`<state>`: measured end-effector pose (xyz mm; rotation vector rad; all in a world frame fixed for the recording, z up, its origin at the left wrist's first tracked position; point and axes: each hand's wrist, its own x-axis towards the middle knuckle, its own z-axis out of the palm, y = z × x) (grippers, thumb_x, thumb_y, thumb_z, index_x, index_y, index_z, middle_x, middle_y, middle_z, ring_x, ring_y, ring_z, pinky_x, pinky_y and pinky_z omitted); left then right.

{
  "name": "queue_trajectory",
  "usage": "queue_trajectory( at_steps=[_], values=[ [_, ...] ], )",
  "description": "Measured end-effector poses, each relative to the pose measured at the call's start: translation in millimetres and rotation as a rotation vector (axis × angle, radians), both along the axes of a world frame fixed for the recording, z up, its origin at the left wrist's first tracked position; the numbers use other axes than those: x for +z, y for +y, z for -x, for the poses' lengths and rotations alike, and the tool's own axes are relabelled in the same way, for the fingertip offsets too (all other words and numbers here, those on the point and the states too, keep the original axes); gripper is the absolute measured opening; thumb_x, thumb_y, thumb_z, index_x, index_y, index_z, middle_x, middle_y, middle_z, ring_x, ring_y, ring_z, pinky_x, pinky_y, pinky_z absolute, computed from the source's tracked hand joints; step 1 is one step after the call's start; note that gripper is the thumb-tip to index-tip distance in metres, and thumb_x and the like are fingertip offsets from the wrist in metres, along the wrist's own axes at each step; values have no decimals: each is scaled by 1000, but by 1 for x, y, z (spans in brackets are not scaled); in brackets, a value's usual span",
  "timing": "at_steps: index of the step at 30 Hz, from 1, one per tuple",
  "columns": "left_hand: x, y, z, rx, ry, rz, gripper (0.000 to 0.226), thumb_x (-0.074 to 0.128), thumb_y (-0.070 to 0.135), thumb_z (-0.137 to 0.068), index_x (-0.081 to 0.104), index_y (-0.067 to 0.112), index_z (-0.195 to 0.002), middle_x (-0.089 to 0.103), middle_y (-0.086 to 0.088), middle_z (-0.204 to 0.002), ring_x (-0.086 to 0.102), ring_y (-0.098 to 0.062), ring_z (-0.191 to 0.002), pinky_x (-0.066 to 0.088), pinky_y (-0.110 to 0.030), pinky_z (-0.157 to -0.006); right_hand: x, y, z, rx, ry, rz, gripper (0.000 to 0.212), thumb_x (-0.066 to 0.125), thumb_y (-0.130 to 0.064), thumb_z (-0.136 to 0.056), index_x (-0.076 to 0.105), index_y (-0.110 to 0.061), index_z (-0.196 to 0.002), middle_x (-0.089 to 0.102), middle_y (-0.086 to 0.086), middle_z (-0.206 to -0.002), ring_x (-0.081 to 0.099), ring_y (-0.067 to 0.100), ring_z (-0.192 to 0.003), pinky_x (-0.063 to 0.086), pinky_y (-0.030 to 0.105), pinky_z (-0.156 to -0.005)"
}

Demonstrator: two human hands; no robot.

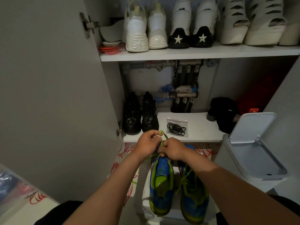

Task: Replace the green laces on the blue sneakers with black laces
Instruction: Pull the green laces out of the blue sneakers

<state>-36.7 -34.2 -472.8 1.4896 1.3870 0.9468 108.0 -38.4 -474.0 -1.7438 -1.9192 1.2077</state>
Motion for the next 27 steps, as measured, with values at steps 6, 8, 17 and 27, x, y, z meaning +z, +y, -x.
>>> queue_trajectory(
  at_steps=[6,8,17,27],
  values=[
    [-19,-3,12,-188,263,217,19,71,13,-81,63,18,-97,63,0,-89,59,-14,-82,52,-36,-84,-1,3,0,-153,75,-100,25,60,-18,-98,64,-9,-75,66,10,-74,54,10,-42,47,24,-52],
    [-23,-5,13,-252,352,247,19,73,14,-80,63,21,-94,60,3,-86,56,-11,-78,49,-30,-80,-1,5,0,-181,58,-141,26,59,-17,-98,65,-16,-72,67,7,-76,56,7,-51,46,25,-59],
    [-21,-4,12,-227,455,299,20,66,11,-79,63,19,-97,62,2,-86,57,-10,-68,46,-19,-58,3,12,-8,-389,-34,-157,24,48,-21,-97,68,-9,-92,69,15,-103,61,30,-94,46,32,-79],
    [-19,-3,9,-233,698,140,32,65,20,-79,57,22,-110,60,-3,-112,58,-18,-93,46,-26,-73,11,-1,-14,-163,-603,-129,34,51,-24,-96,58,-9,-126,57,14,-133,58,30,-119,50,37,-95]
  ],
)
